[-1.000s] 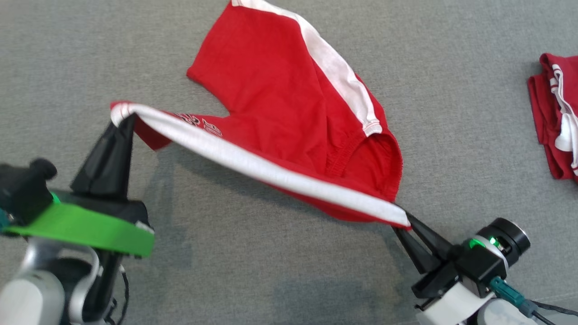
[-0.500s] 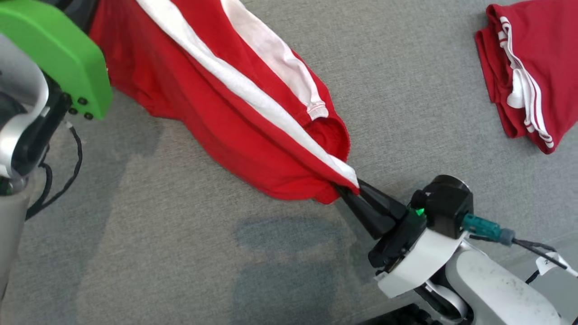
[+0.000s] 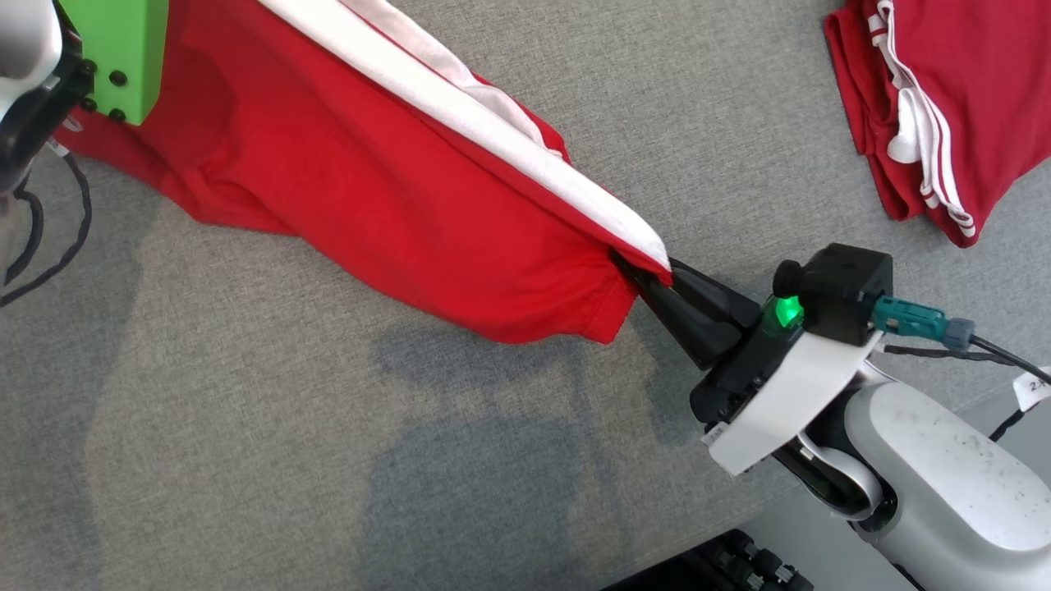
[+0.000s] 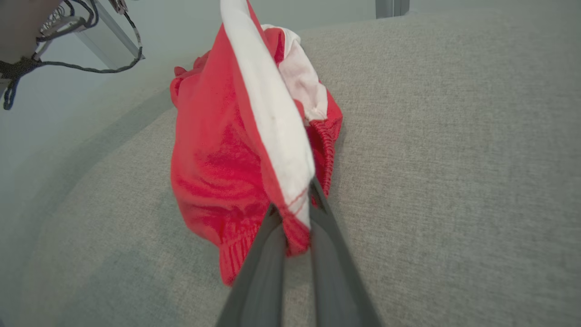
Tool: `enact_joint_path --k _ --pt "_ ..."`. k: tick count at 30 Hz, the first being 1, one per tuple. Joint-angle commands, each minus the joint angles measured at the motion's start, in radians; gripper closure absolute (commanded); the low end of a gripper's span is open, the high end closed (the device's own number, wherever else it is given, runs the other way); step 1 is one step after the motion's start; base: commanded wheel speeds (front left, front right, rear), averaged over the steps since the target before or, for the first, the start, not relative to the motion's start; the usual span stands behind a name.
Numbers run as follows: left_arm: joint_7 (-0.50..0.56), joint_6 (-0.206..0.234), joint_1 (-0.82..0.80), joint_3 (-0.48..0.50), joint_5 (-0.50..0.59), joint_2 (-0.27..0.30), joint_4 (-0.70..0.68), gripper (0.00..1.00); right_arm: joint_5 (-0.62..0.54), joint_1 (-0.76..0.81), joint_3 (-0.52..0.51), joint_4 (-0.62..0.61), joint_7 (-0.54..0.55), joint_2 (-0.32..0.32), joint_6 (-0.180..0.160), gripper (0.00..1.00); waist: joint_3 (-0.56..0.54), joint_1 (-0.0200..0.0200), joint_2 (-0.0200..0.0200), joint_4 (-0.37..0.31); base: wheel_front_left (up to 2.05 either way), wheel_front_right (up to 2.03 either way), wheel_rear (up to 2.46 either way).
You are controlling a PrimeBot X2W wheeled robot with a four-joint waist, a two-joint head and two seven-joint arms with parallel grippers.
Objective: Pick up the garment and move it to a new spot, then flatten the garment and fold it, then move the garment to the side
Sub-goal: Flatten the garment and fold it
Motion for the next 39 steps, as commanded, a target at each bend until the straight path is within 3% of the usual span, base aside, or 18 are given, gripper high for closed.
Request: enact_joint_path --k 1,10,11,12,13,14,15,16,24,30,35,39 --pt "-0.009 -0.004 -0.028 -0.002 0.011 0.002 0.021 1.0 -0.002 -0.022 0.014 0.014 0.016 -0.002 0.0 1.0 0.006 0.0 0.0 -0.002 0.0 0.0 0.0" --pt "-0.022 -0.013 -0.078 -0.051 0.049 -0.019 0.161 1.0 -0.016 -0.099 0.054 0.068 0.041 0.02 0.0 0.99 0.014 0.0 0.0 0.002 0.0 0.0 0.0" --pt "-0.026 -0.012 -0.079 -0.054 0.048 -0.022 0.173 1.0 -0.016 -0.106 0.058 0.07 0.04 0.025 0.0 0.95 0.014 0.0 0.0 0.001 0.0 0.0 0.0" --pt "-0.03 -0.01 -0.08 -0.056 0.049 -0.024 0.184 1.0 -0.02 -0.115 0.057 0.072 0.035 0.028 0.0 0.78 0.015 0.0 0.0 0.001 0.0 0.0 0.0" --pt "-0.038 -0.009 -0.081 -0.056 0.051 -0.027 0.192 0.84 -0.026 -0.121 0.054 0.075 0.03 0.029 0.0 0.48 0.016 0.0 0.0 0.001 0.0 0.0 0.0" --pt "-0.046 -0.005 -0.081 -0.056 0.055 -0.029 0.199 0.63 -0.033 -0.124 0.052 0.077 0.024 0.029 0.0 0.04 0.015 0.0 0.0 0.002 0.0 0.0 0.0" --pt "-0.049 -0.005 -0.074 -0.058 0.053 -0.032 0.21 0.04 -0.042 -0.123 0.049 0.082 0.02 0.029 0.0 0.0 0.013 0.0 0.0 0.003 0.0 0.0 0.0" --pt "-0.053 -0.006 -0.065 -0.06 0.047 -0.035 0.218 0.0 -0.053 -0.121 0.049 0.085 0.017 0.025 0.0 0.0 0.01 0.0 0.0 0.006 0.0 0.0 0.0" --pt "-0.142 0.014 0.027 -0.038 0.01 -0.05 0.259 0.0 -0.171 -0.047 -0.034 0.074 -0.009 -0.018 0.0 0.0 -0.051 0.0 0.0 0.025 0.0 0.0 0.0" --pt "-0.33 0.054 0.158 0.014 -0.009 -0.054 0.217 0.0 -0.336 0.1 -0.233 0.007 -0.062 -0.023 0.0 0.0 -0.118 0.0 0.0 0.041 0.0 0.0 0.0" --pt "-0.495 0.107 0.26 0.033 -0.004 -0.099 0.206 0.0 -0.548 0.251 -0.458 -0.056 -0.139 0.048 0.0 0.0 -0.147 0.0 0.0 0.065 0.0 0.0 0.0" --pt "-0.539 0.136 0.294 0.028 -0.002 -0.132 0.255 0.0 -0.688 0.337 -0.589 -0.116 -0.19 0.148 0.0 0.0 -0.145 0.0 0.0 0.074 0.0 0.0 0.0"
